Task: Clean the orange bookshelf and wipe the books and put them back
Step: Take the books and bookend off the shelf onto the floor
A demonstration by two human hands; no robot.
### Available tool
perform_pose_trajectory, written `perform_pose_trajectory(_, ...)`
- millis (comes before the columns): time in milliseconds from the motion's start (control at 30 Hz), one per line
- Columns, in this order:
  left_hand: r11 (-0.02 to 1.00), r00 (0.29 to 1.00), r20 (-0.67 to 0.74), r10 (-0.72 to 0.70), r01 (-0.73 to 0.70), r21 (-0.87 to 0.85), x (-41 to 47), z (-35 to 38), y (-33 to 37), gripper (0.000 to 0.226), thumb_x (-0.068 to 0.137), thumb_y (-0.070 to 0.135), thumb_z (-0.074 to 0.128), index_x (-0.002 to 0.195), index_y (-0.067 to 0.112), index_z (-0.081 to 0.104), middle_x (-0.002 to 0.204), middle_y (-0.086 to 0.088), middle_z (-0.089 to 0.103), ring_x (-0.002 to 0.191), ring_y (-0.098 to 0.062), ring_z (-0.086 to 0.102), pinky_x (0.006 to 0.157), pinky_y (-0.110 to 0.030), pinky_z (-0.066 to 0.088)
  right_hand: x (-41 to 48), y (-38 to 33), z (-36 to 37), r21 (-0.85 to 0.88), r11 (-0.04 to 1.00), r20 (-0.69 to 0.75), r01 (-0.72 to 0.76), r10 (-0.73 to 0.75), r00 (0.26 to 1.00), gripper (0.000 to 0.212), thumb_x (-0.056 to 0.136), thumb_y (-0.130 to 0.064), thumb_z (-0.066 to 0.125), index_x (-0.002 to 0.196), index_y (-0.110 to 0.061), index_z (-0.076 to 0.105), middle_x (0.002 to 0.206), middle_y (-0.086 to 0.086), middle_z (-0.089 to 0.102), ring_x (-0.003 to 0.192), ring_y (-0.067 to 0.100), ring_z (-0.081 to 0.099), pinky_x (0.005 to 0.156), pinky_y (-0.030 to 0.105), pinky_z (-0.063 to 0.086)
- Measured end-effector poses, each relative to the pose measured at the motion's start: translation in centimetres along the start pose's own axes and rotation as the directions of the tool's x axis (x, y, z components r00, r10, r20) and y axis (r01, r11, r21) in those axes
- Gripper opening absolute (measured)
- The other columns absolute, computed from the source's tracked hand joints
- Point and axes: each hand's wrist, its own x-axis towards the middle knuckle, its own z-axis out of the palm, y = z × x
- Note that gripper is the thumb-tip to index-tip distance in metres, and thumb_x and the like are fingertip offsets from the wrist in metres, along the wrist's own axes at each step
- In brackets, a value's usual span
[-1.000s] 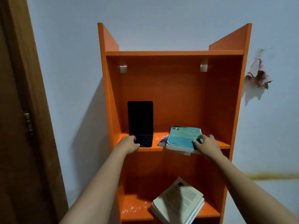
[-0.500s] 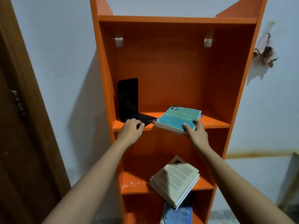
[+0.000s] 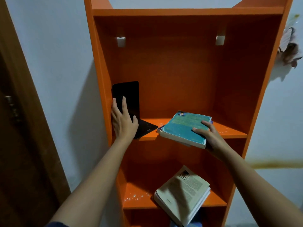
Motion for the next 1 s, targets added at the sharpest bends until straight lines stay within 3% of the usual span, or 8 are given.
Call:
perform_pose_trajectory(100,0.999,0.999,0.049,-0.02,0.018,0.035,0.7,0.8,0.1,0.09,0.084,0.024,0.067,0.151,0.021,0.006,0.157,-0.016,-0.003,0.143,-0.035,0.012,0.113,-0.045,0.026,0.6,-0.3,-0.6,-0.021,1.0,0.037,-0.018,0.018,0.999,0.063,0.081,-0.013,0.07,0.134,-0.027,0.039,0.113,0.012,0.061,0.087,0.026,0.066,0.061,0.034,0.054)
perform_pose_trajectory(300,0.973,0.96,0.28,0.011,-0.074,0.218,0.7,2.1,-0.3,0.094,0.088,0.037,0.061,0.15,0.023,-0.008,0.153,-0.015,-0.027,0.141,-0.031,-0.025,0.118,-0.046,0.003,0.7,-0.8,-1.0,-0.043,0.998,0.111,-0.039,0.044,0.993,0.062,0.079,-0.013,0.07,0.133,-0.027,0.041,0.107,0.009,0.063,0.082,0.024,0.068,0.05,0.027,0.054)
perform_pose_trajectory(500,0.977,0.928,0.37,-0.032,-0.049,0.207,-1.0,2.0,1.5,0.088,0.092,0.035,0.054,0.149,0.023,-0.011,0.15,-0.014,-0.035,0.138,-0.032,-0.031,0.115,-0.05,-0.007,0.3,-0.9,-0.8,-0.021,0.999,0.116,-0.038,0.04,0.992,0.064,0.079,-0.013,0.07,0.135,-0.025,0.04,0.109,0.011,0.062,0.084,0.025,0.067,0.049,0.026,0.054)
perform_pose_trajectory(600,0.991,0.948,0.316,-0.023,-0.021,0.135,-2.0,2.1,2.9,0.09,0.089,0.029,0.059,0.15,0.023,-0.008,0.152,-0.013,-0.031,0.14,-0.031,-0.029,0.114,-0.05,-0.007,0.0,-1.0,-0.7,-0.018,0.999,0.115,-0.05,0.052,0.992,0.063,0.082,-0.012,0.068,0.136,-0.025,0.039,0.107,0.011,0.061,0.083,0.024,0.065,0.047,0.024,0.053)
perform_pose_trajectory(700,0.999,0.987,0.152,-0.042,0.037,0.039,-2.2,1.9,2.8,0.092,0.084,0.02,0.065,0.151,0.024,0.001,0.155,-0.014,-0.023,0.143,-0.032,-0.02,0.115,-0.051,0.001,-0.2,-1.2,-0.5,-0.027,0.998,0.115,-0.053,0.056,0.992,0.064,0.081,-0.013,0.068,0.137,-0.026,0.038,0.108,0.011,0.061,0.083,0.024,0.065,0.047,0.024,0.054)
perform_pose_trajectory(833,0.989,0.993,-0.036,-0.11,0.106,-0.103,-1.9,1.1,1.5,0.093,0.082,0.015,0.066,0.151,0.023,0.003,0.156,-0.013,-0.016,0.144,-0.035,0.009,0.11,-0.046,0.034,-0.2,-1.1,-0.5,-0.022,0.999,0.109,-0.05,0.052,0.993,0.062,0.083,-0.013,0.067,0.137,-0.025,0.039,0.107,0.011,0.061,0.083,0.024,0.065,0.047,0.025,0.053)
perform_pose_trajectory(900,0.993,0.994,-0.07,-0.082,0.076,-0.093,-1.5,0.7,1.3,0.089,0.084,0.016,0.063,0.151,0.019,0.004,0.157,-0.015,-0.009,0.144,-0.033,0.014,0.109,-0.039,0.031,-0.1,-1.0,-0.6,-0.012,0.999,0.107,-0.044,0.045,0.993,0.062,0.083,-0.013,0.067,0.137,-0.026,0.039,0.108,0.011,0.062,0.085,0.025,0.066,0.048,0.025,0.054)
perform_pose_trajectory(1000,0.99,0.992,-0.076,-0.104,0.096,-0.105,-0.5,0.6,1.5,0.086,0.086,0.021,0.062,0.151,0.018,0.005,0.158,-0.014,0.002,0.143,-0.031,0.016,0.113,-0.041,0.024,-0.1,-0.9,-0.7,0.001,0.999,0.11,-0.042,0.042,0.993,0.061,0.083,-0.012,0.067,0.136,-0.026,0.039,0.109,0.011,0.062,0.086,0.025,0.066,0.048,0.025,0.053)
